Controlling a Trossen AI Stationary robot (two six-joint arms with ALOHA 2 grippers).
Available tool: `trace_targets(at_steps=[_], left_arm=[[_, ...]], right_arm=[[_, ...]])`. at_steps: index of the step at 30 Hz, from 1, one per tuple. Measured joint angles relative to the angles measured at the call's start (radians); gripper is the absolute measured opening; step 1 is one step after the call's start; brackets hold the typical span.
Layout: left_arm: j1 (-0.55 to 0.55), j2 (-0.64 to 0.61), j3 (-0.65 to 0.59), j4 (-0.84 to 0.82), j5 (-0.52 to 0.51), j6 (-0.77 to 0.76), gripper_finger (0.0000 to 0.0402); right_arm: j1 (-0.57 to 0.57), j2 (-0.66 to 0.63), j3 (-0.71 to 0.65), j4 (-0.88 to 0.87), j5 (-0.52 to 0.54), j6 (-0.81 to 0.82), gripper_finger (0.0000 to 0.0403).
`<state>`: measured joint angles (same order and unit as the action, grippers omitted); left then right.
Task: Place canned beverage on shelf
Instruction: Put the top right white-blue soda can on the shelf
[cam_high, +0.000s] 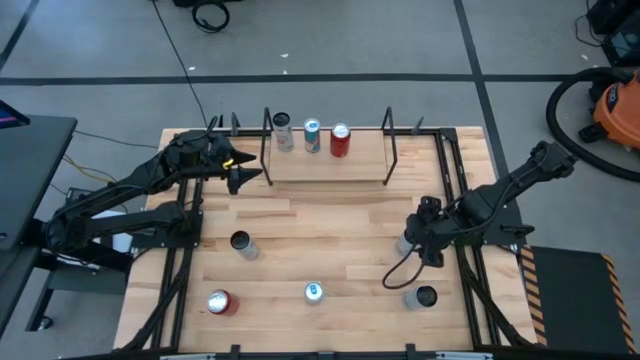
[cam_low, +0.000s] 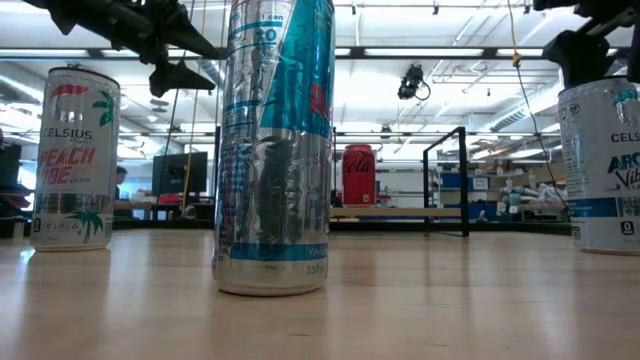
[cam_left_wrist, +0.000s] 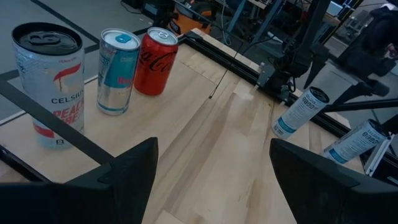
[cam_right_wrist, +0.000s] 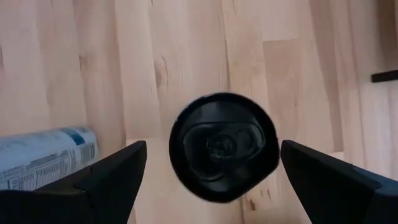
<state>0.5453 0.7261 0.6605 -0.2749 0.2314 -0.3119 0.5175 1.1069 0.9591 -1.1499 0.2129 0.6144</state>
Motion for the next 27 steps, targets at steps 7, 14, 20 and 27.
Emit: trace_targets(at_steps=[7, 14, 20, 27], left_arm=[[0.0, 0.0, 0.0, 0.0, 0.0, 0.0, 0.0311], [0.0, 0.0, 0.0, 0.001, -0.001, 0.006, 0.0311], [0.0, 0.0, 0.0, 0.001, -0.002, 0.007, 0.0311], [0.0, 0.0, 0.0, 0.001, -0.002, 0.007, 0.0311]], right_arm=[[0.0, -0.001, -0.048, 0.02, 0.023, 0.025, 0.0381], [0.0, -0.001, -0.069, 0.035, 0.024, 0.009, 0.0356], [0.0, -0.001, -0.069, 0.036, 0.028, 0.003, 0.0301], [-0.002, -0.001, -0.069, 0.037, 0.045, -0.006, 0.0259]])
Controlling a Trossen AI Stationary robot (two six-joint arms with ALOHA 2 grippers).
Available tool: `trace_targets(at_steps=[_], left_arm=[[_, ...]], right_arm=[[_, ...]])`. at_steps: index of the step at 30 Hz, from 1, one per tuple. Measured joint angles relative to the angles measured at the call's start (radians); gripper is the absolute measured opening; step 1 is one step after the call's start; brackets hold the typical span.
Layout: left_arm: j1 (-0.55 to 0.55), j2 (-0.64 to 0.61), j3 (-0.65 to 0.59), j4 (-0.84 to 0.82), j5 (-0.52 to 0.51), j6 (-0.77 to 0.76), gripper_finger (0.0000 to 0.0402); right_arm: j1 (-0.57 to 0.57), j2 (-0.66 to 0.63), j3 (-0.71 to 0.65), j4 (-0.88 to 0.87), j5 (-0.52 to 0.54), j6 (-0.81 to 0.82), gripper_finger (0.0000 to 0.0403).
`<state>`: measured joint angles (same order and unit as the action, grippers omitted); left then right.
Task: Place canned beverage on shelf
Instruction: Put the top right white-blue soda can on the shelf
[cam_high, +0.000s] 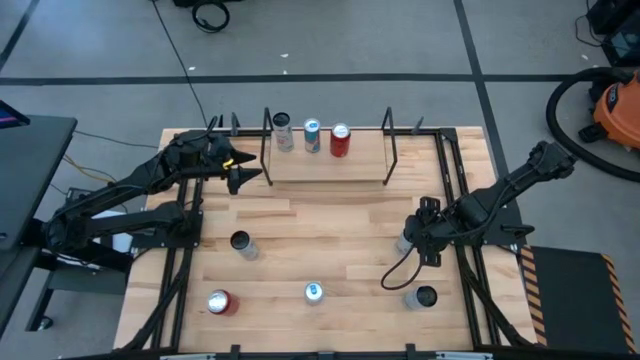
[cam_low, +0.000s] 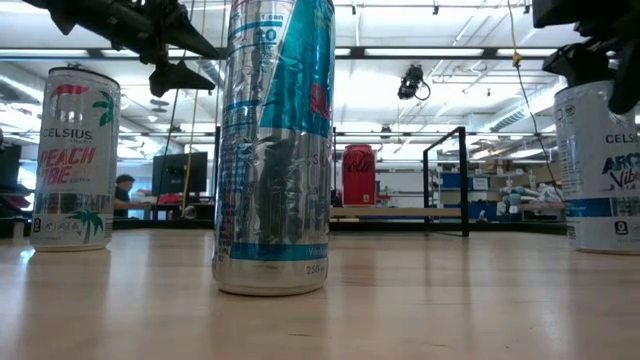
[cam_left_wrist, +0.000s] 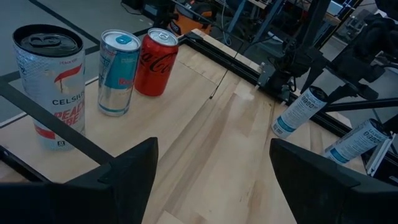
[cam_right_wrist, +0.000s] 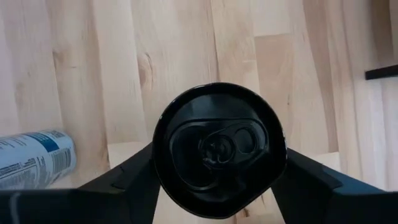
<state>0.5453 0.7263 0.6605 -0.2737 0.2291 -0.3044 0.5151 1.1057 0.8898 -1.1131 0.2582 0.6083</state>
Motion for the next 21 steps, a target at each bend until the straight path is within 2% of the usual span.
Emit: trace_targets(at_steps=[11, 21], left_arm=[[0.0, 0.0, 0.0, 0.0, -0.002, -0.006, 0.0311], [0.0, 0.0, 0.0, 0.0, -0.002, -0.007, 0.0311]], right_arm=[[-0.064, 0.001, 0.068, 0.028, 0.009, -0.147, 0.0266], [-0.247, 0.001, 0.233, 0.024, 0.021, -0.438, 0.0266]])
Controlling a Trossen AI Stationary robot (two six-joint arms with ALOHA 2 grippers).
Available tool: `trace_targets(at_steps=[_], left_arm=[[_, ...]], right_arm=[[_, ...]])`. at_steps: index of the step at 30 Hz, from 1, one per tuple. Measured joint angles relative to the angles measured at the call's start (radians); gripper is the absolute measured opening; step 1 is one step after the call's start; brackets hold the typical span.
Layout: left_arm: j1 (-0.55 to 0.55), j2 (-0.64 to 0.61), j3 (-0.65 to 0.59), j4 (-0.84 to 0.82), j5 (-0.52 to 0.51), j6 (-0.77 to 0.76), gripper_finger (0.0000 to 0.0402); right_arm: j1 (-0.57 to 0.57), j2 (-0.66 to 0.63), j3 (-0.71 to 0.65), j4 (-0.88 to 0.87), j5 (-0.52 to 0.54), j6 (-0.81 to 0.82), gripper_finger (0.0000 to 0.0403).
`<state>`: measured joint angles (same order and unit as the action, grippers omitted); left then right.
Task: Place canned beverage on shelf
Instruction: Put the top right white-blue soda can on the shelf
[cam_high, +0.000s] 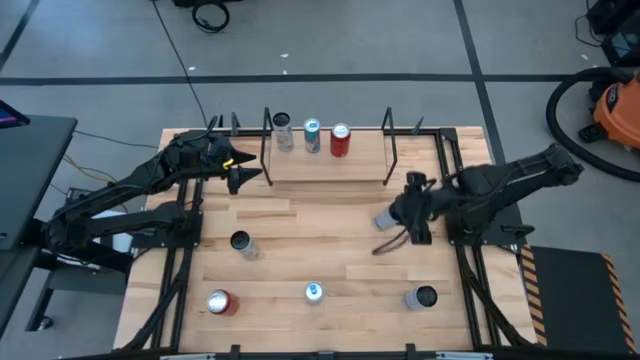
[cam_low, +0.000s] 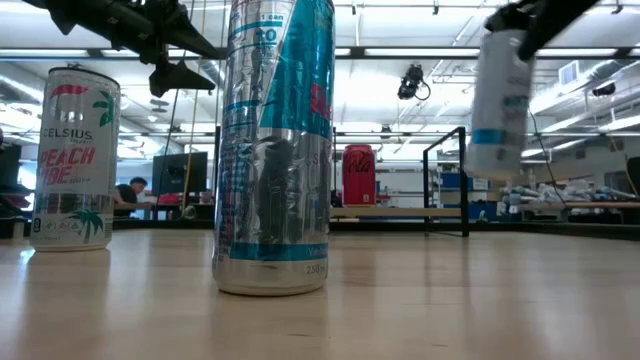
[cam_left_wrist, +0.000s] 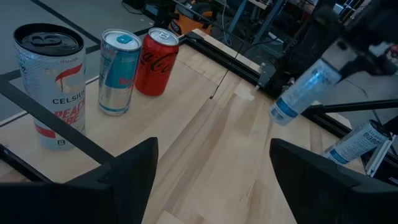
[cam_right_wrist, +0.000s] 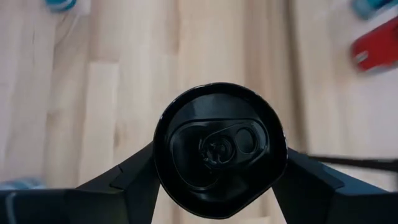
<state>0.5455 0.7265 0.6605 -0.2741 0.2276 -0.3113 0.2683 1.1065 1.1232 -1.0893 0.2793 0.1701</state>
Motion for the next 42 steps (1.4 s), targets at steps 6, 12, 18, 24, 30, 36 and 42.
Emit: trace_targets(at_steps=[6, 12, 18, 24, 30, 36, 42], left_arm=[[0.0, 0.0, 0.0, -0.001, 0.0, -0.016, 0.0311], [0.0, 0.0, 0.0, -0.014, 0.0, -0.021, 0.0311], [0.0, 0.0, 0.0, -0.014, 0.001, -0.02, 0.0311], [0.0, 0.0, 0.0, -0.015, 0.001, -0.018, 0.0311], [0.0, 0.0, 0.0, -0.016, 0.001, -0.017, 0.0311], [0.0, 0.0, 0.0, -0.016, 0.001, -0.015, 0.0311], [0.0, 0.0, 0.0, -0.016, 0.001, -0.015, 0.0311]], right_arm=[[-0.152, 0.0, 0.1, 0.003, -0.005, -0.166, 0.0266], [-0.316, 0.004, 0.157, 0.011, -0.015, -0.308, 0.0267], [-0.489, 0.009, 0.16, 0.073, -0.109, -0.411, 0.0267], [-0.647, 0.07, 0.161, 0.117, -0.144, -0.484, 0.0268], [-0.768, 0.159, 0.165, 0.174, -0.186, -0.554, 0.0268], [-0.846, 0.264, 0.262, 0.176, -0.253, -0.57, 0.0268], [-0.893, 0.366, 0.373, 0.101, -0.283, -0.571, 0.0268]])
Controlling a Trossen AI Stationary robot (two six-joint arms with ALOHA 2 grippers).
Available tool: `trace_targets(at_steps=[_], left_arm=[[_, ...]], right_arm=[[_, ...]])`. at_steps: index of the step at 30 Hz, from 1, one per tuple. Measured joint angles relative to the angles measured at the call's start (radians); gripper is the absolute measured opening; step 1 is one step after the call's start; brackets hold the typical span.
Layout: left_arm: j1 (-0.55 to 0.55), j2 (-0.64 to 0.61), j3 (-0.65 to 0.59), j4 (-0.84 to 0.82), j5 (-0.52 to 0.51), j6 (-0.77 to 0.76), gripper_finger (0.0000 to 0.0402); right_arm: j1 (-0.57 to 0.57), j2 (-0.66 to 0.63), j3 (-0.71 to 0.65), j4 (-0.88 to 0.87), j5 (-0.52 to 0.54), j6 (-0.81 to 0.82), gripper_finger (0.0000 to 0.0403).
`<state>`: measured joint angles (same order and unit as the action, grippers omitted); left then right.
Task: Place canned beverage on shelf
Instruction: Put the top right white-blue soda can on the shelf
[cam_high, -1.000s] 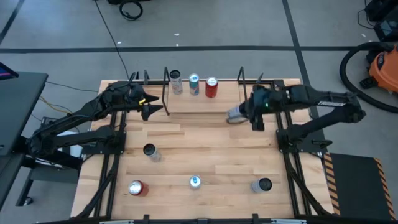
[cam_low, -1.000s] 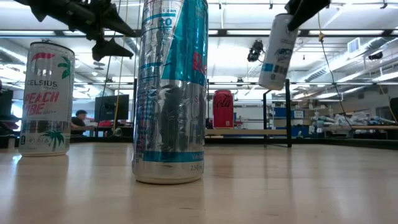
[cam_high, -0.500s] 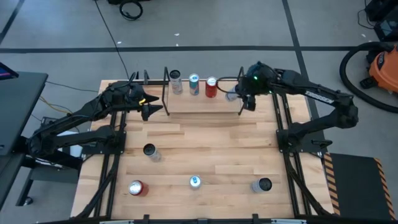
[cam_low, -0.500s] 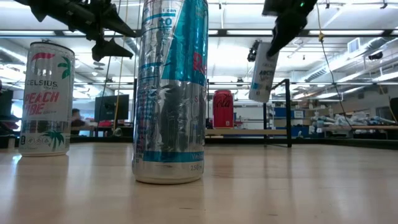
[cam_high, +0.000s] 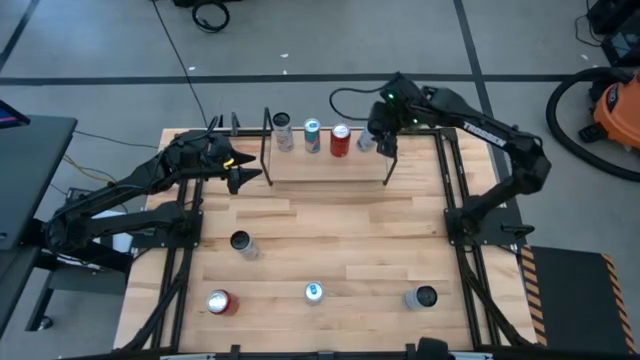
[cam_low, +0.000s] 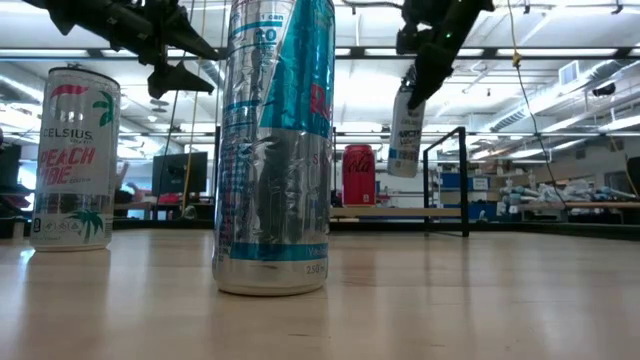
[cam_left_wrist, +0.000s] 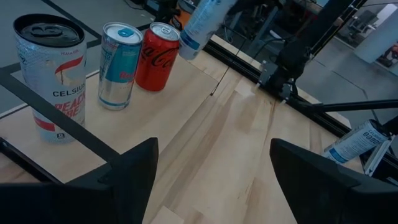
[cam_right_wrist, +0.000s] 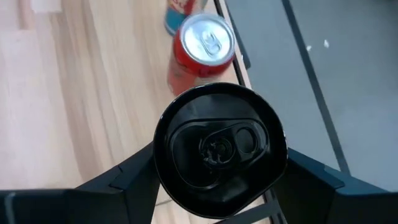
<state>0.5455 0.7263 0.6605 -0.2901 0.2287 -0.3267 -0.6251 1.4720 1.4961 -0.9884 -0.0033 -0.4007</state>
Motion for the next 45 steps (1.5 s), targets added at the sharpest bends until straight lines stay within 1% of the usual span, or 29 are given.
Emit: trace_targets(at_steps=[2, 4, 8, 9, 19, 25, 30, 35, 40, 45], left_arm=[[0.0, 0.0, 0.0, 0.0, 0.0, 0.0, 0.0311], [0.0, 0.0, 0.0, 0.0, 0.0, 0.0, 0.0311], [0.0, 0.0, 0.0, 0.0, 0.0, 0.0, 0.0311], [0.0, 0.0, 0.0, -0.001, 0.0, -0.001, 0.0311], [0.0, 0.0, 0.0, -0.052, 0.0, -0.003, 0.0311], [0.0, 0.0, 0.0, -0.052, 0.0, -0.003, 0.0311], [0.0, 0.0, 0.0, -0.051, 0.0, -0.003, 0.0311], [0.0, 0.0, 0.0, -0.051, 0.0, -0.003, 0.0311], [0.0, 0.0, 0.0, -0.051, 0.0, -0.003, 0.0311], [0.0, 0.0, 0.0, -0.052, 0.0, -0.003, 0.0311]], right_arm=[[-0.017, 0.024, 0.013, -0.011, -0.005, -0.007, 0.0268], [-0.039, 0.039, 0.017, -0.012, -0.031, -0.02, 0.0268], [-0.095, 0.065, 0.017, -0.008, -0.144, -0.029, 0.0268], [-0.108, 0.067, 0.017, -0.008, -0.155, -0.029, 0.0268], [-0.162, 0.067, 0.014, -0.025, -0.156, -0.026, 0.0268], [-0.163, 0.081, 0.0, -0.028, -0.149, -0.025, 0.0268], [-0.165, 0.081, 0.0, 0.01, -0.155, -0.025, 0.0268], [-0.168, 0.112, -0.001, -0.011, -0.152, -0.021, 0.0268], [-0.169, 0.116, -0.001, 0.006, -0.149, -0.021, 0.0268], [-0.174, 0.134, -0.002, -0.022, -0.142, -0.021, 0.0268]])
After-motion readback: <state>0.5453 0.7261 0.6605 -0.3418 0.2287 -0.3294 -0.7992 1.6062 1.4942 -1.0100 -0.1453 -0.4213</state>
